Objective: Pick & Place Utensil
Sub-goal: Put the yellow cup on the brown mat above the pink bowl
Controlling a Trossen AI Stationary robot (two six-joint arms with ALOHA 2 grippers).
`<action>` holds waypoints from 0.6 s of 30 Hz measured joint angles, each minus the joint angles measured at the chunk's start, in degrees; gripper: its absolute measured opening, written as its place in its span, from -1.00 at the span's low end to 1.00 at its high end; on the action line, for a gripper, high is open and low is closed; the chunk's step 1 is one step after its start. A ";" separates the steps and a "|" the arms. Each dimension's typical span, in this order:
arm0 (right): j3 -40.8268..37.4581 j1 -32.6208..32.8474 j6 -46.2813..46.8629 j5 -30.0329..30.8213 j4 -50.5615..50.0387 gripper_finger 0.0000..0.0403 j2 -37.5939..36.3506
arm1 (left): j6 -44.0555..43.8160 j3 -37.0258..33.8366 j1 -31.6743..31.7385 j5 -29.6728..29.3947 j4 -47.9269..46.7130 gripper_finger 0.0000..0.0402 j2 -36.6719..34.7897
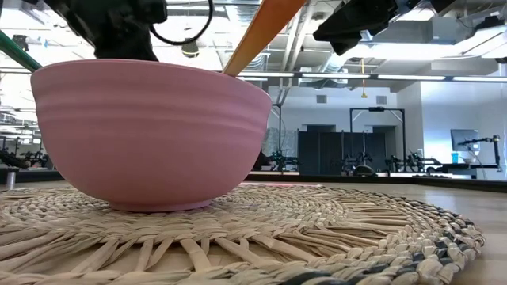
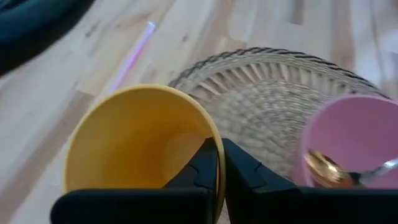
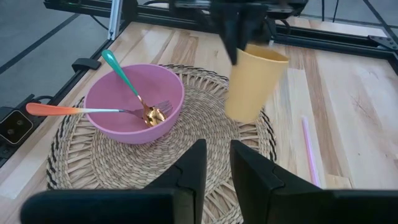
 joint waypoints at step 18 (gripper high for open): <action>0.00 0.02 0.00 0.00 0.00 -0.68 0.00 | -5.46 0.02 -3.49 -0.45 -5.09 -0.96 0.45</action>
